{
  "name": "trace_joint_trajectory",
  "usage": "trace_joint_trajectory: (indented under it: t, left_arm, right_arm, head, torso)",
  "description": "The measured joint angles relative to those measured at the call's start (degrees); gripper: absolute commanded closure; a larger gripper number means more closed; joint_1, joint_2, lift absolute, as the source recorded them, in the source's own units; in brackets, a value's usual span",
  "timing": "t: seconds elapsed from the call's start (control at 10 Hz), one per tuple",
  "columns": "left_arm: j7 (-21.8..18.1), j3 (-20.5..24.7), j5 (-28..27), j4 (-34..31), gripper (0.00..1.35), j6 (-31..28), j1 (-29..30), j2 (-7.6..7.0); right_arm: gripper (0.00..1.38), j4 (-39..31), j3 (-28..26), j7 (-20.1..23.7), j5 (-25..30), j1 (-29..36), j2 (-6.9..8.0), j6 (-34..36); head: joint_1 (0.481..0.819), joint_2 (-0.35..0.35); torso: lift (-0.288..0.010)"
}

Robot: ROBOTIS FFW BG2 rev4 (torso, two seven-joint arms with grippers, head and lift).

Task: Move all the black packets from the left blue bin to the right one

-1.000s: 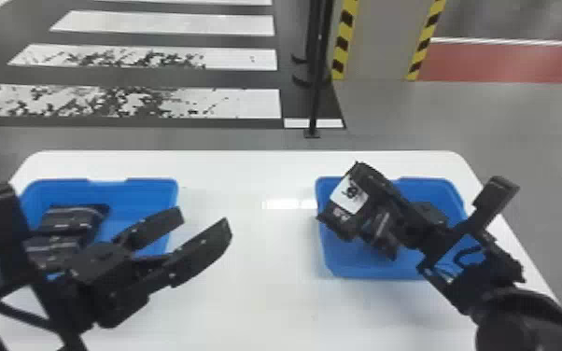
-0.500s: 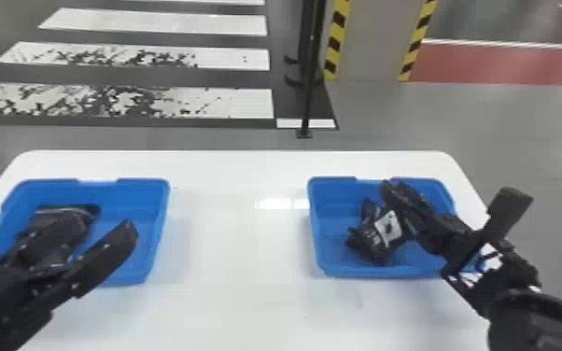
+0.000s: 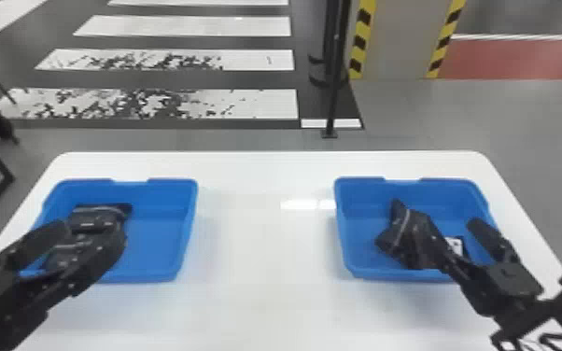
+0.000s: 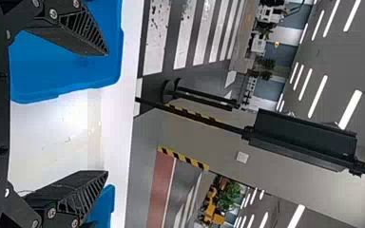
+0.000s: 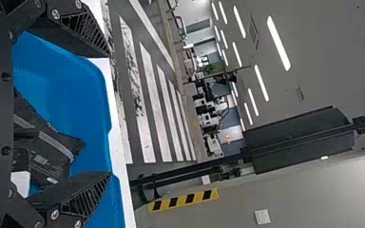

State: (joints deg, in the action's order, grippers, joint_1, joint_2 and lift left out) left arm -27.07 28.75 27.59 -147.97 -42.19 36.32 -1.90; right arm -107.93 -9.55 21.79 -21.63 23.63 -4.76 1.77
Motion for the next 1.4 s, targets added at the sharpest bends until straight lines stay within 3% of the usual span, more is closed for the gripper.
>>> trace_joint_trajectory:
  t: [0.2,0.4,0.6,0.8,1.4]
  left_arm:
    - [0.08,1.91,-4.57,-0.04,0.16,-0.65,-0.30,0.05]
    - [0.14,5.41,-11.45,0.26,0.16,-3.87,-2.69,0.05]
    - [0.59,8.01,-16.86,2.91,0.16,-9.03,-7.13,-1.29]
    - [1.23,7.84,-20.50,8.46,0.16,-16.06,-13.02,-3.45]
    - [2.02,0.84,-28.16,34.11,0.16,-24.99,-33.80,-8.93]
  right_arm:
    - [0.11,-5.75,0.40,-0.20,2.16,7.76,1.27,-3.64]
    - [0.11,-12.03,0.74,-0.61,3.39,15.41,1.82,-4.92]
    - [0.12,-14.29,1.44,-0.87,3.31,20.61,2.23,-5.01]
    - [0.12,-13.67,2.63,-0.79,2.50,22.48,2.21,-5.01]
    - [0.12,-11.69,4.63,0.13,0.15,21.63,1.51,-4.30]
  head:
    - [0.695,0.075]
    - [0.695,0.178]
    - [0.695,0.270]
    - [0.695,0.342]
    - [0.695,0.350]
  torso:
    - [-0.138]
    - [-0.138]
    - [-0.138]
    - [-0.138]
    - [-0.138]
